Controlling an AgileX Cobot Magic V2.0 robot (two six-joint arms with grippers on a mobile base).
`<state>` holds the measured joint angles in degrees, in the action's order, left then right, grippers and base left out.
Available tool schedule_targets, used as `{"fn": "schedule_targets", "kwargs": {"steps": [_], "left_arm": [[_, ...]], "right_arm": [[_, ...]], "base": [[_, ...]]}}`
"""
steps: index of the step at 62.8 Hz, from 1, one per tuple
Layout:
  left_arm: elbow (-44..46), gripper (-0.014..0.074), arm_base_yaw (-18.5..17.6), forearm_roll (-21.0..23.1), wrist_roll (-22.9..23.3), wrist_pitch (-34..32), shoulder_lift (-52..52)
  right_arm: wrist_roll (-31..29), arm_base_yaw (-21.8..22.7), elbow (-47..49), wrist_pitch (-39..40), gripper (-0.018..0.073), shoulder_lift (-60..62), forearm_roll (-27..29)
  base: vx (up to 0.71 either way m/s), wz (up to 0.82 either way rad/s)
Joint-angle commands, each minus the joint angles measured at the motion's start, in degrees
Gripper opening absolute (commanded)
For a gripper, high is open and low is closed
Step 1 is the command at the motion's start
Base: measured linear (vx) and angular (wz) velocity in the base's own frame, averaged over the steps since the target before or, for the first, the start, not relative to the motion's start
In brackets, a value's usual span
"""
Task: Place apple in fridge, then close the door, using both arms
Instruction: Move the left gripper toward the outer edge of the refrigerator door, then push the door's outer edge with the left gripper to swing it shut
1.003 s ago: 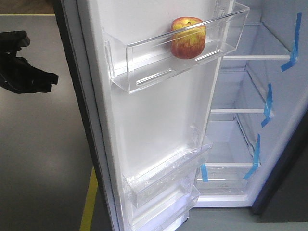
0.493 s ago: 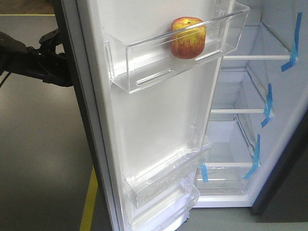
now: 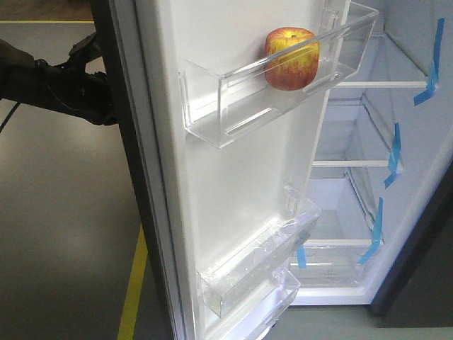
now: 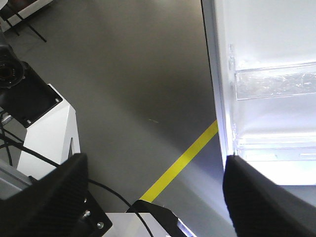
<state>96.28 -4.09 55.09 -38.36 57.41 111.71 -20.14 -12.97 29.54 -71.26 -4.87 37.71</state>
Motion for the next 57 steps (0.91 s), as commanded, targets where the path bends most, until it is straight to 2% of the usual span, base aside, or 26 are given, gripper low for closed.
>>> {"fn": "schedule_targets", "kwargs": {"steps": [1, 10, 28, 57], "left_arm": [[-0.7, -0.0006, -2.0, 4.1, -1.8, -0.7, -6.6], [-3.6, -0.0006, -5.4, 4.2, -2.9, -2.8, -8.9], [-3.7, -0.0006, -13.8, 5.1, -4.7, -3.8, -9.5], [-3.7, -0.0006, -29.7, 5.0, -6.9, -14.6, -9.2]], "right_arm": [[-0.3, 0.3, 1.3, 2.8, 0.0541, -0.9, 2.0], [-0.3, 0.3, 1.3, 2.5, 0.0541, -0.9, 2.0], [-0.3, 0.3, 1.3, 2.5, 0.0541, -0.9, 2.0], [-0.3, 0.3, 1.3, 2.5, 0.0541, -0.9, 2.0]], "base": [[0.0, 0.0], [0.0, 0.0], [0.0, 0.0], [0.0, 0.0]]}}
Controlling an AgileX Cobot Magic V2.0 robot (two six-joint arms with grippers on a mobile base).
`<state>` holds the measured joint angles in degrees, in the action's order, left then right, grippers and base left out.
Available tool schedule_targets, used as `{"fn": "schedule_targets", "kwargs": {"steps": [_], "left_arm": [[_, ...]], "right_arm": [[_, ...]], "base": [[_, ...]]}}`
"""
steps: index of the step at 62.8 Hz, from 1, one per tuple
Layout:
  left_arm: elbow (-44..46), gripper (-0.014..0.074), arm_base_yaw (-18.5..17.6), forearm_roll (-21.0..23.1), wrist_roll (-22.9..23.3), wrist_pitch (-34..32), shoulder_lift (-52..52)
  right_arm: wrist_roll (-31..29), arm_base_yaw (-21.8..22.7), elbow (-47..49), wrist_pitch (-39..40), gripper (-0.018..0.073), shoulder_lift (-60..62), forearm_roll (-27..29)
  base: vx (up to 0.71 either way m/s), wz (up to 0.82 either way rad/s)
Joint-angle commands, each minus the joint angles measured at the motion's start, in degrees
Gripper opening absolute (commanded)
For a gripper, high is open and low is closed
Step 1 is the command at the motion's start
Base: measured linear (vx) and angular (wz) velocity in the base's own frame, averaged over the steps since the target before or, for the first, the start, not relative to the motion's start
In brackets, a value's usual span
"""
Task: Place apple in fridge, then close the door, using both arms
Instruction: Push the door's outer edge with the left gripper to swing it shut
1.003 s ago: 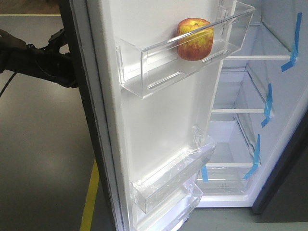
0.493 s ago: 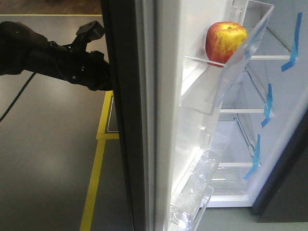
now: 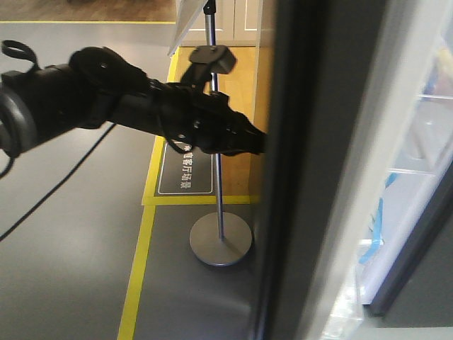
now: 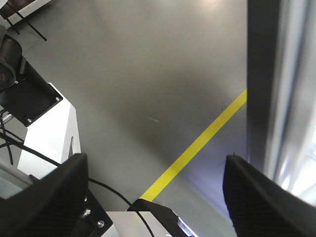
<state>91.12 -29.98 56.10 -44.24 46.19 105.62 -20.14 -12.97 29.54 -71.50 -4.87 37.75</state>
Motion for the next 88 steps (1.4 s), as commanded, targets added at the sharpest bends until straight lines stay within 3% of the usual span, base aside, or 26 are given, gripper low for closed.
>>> {"fn": "schedule_targets", "kwargs": {"steps": [1, 19, 38, 45, 57, 66, 75, 88], "left_arm": [[1.4, -0.0006, -4.4, 4.0, -1.1, -3.9, -3.1], [1.4, -0.0006, -14.0, 4.0, -1.9, -12.7, -1.3], [1.4, -0.0006, -15.8, 1.6, -1.6, -11.8, -1.4], [1.4, -0.0006, -15.8, -4.3, 2.1, -10.9, -3.4], [1.2, -0.0006, -15.8, -23.7, 17.5, -9.7, -8.3], [-3.6, -0.0006, -15.8, -35.8, 26.3, -11.4, -13.6], [-12.4, -0.0006, -14.4, -41.0, 30.5, -14.3, -20.3], [-24.2, -0.0006, -6.1, -41.0, 31.7, -16.5, -30.9]], "right_arm": [[-0.3, 0.3, 1.3, 2.7, 0.0541, -0.9, 2.0], [-0.3, 0.3, 1.3, 2.7, 0.0541, -0.9, 2.0], [-0.3, 0.3, 1.3, 2.7, 0.0541, -0.9, 2.0], [-0.3, 0.3, 1.3, 2.7, 0.0541, -0.9, 2.0], [-0.3, 0.3, 1.3, 2.7, 0.0541, -0.9, 2.0], [-0.3, 0.3, 1.3, 2.7, 0.0541, -0.9, 2.0], [-0.3, 0.3, 1.3, 2.7, 0.0541, -0.9, 2.0], [-0.5, 0.3, 1.3, 2.9, 0.0541, -0.9, 1.6]], "base": [[0.0, 0.0], [0.0, 0.0], [0.0, 0.0], [0.0, 0.0], [0.0, 0.0], [0.0, 0.0], [0.0, 0.0], [0.0, 0.0]]}}
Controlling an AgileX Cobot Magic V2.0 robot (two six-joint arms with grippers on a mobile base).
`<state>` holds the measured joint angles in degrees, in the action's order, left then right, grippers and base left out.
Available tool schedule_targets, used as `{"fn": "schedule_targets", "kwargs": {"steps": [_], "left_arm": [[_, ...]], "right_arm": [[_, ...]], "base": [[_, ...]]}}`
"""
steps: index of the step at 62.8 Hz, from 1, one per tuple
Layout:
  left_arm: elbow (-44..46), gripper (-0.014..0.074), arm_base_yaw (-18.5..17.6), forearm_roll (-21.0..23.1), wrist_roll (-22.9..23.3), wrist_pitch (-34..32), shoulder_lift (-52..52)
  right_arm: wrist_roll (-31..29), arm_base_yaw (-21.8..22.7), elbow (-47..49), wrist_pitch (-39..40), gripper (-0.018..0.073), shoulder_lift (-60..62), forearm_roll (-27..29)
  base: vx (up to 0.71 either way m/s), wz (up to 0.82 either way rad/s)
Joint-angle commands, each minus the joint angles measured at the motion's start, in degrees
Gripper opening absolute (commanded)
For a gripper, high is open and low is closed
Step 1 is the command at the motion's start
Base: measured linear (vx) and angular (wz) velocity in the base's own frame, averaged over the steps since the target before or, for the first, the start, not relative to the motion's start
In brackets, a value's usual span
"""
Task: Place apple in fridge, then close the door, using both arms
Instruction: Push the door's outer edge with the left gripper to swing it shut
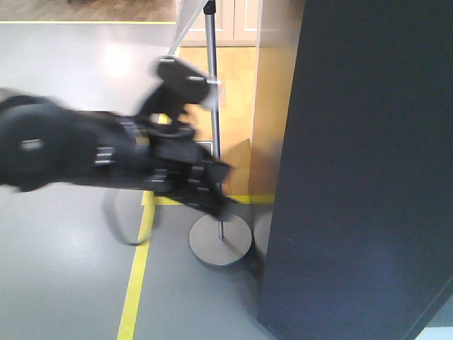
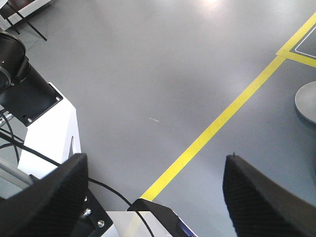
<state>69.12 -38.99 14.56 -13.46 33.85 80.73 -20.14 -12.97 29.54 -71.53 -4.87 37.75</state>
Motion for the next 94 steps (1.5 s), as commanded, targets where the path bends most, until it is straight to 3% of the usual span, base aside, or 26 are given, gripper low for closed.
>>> {"fn": "schedule_targets", "kwargs": {"steps": [1, 8, 20, 28, 41, 54, 62, 75, 94], "left_arm": [[-2.9, -0.0006, 3.5, 0.5, 0.9, -4.2, -6.7], [-8.5, -0.0006, 8.3, 0.5, 0.9, -4.2, -12.1], [-15.8, -0.0006, 13.4, -1.1, 0.9, -4.4, -18.2], [-17.2, -0.0006, 13.9, -2.8, 0.9, -4.2, -19.5], [-17.2, -0.0006, 13.9, -2.8, 0.9, -2.3, -19.5], [-17.2, -0.0006, 13.9, -2.8, 0.9, -2.3, -19.5], [-17.2, -0.0006, 13.9, -2.8, 0.9, -2.3, -19.5], [-17.2, -0.0006, 13.9, -2.8, 0.9, -2.3, -19.5], [-17.2, -0.0006, 13.9, -2.8, 0.9, -2.3, -19.5]], "right_arm": [[-0.4, 0.3, 1.3, 3.0, 0.054, -0.9, 1.2], [3.5, 0.3, 1.3, 3.8, 0.0524, -0.9, -4.5], [16.1, 0.3, 1.3, 4.0, 0.0416, -0.9, -22.6], [21.8, 0.3, 1.3, 4.7, 0.0266, -2.0, -29.9], [22.2, 0.3, 1.3, 7.1, -0.0015, -9.7, -34.0], [22.6, 0.3, 1.3, 15.8, -0.0011, -18.8, -36.5], [24.0, 0.3, 3.0, 21.3, -0.0011, -24.8, -41.0], [34.1, 0.3, 8.7, 28.1, -0.0007, -33.2, -54.7], [40.0, 0.4, 17.6, 32.5, -0.0003, -44.8, -62.3]], "base": [[0.0, 0.0], [0.0, 0.0], [0.0, 0.0], [0.0, 0.0], [0.0, 0.0], [0.0, 0.0], [0.0, 0.0], [0.0, 0.0], [0.0, 0.0]]}}
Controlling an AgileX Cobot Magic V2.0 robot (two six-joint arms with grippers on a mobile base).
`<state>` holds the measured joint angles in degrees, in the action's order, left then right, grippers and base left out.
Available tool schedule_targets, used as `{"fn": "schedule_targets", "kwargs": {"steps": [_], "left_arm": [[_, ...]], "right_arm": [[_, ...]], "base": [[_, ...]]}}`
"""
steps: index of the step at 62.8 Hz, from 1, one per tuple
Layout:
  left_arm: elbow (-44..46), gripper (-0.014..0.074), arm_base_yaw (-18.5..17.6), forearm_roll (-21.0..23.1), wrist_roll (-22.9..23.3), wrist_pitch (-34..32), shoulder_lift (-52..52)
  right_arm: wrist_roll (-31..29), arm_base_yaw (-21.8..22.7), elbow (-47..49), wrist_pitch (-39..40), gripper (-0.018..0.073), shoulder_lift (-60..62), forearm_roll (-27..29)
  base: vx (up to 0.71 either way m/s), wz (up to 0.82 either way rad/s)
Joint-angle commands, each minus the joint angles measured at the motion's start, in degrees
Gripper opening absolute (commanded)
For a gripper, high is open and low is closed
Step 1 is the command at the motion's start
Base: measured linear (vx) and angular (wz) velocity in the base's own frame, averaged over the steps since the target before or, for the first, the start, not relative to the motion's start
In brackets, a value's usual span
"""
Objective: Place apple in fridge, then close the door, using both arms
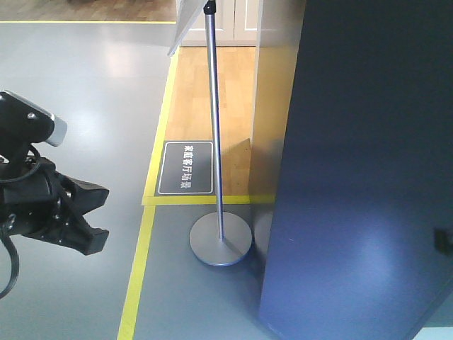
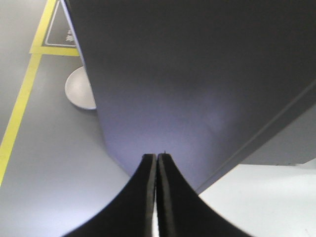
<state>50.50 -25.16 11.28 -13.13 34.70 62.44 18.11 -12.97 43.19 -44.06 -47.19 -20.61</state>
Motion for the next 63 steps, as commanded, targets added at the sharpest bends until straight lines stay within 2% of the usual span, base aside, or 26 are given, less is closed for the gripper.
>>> {"fn": "schedule_targets", "kwargs": {"steps": [1, 8, 16, 30, 37, 43, 63], "left_arm": [[1.4, -0.0006, 0.1, 0.5, 0.6, -3.1, -1.2], [1.4, -0.0006, 0.1, 0.5, 0.6, -3.1, -1.2], [1.4, -0.0006, 0.1, 0.5, 0.6, -3.1, -1.2], [1.4, -0.0006, 0.1, 0.5, 0.6, -3.1, -1.2], [1.4, -0.0006, 0.1, 0.5, 0.6, -3.1, -1.2], [1.4, -0.0006, 0.1, 0.5, 0.6, -3.1, -1.2], [1.4, -0.0006, 0.1, 0.5, 0.6, -3.1, -1.2]], "right_arm": [[2.0, 0.4, 4.6, 5.1, -0.0003, -3.1, -4.4], [3.1, 2.4, 8.1, 6.0, -0.0003, -6.2, -6.0], [0.7, 8.9, 11.4, 7.8, -0.0003, -8.8, -3.5], [-11.6, 20.7, 16.0, 14.3, -0.0003, -13.0, 10.2], [-17.4, 24.0, 18.1, 17.8, -0.0003, -15.3, 16.0], [-19.7, 25.8, 20.1, 20.0, -0.0003, -17.6, 18.7], [-21.0, 26.4, 28.1, 25.3, -0.0003, -27.5, 19.0]], "base": [[0.0, 0.0], [0.0, 0.0], [0.0, 0.0], [0.0, 0.0], [0.0, 0.0], [0.0, 0.0], [0.0, 0.0]]}}
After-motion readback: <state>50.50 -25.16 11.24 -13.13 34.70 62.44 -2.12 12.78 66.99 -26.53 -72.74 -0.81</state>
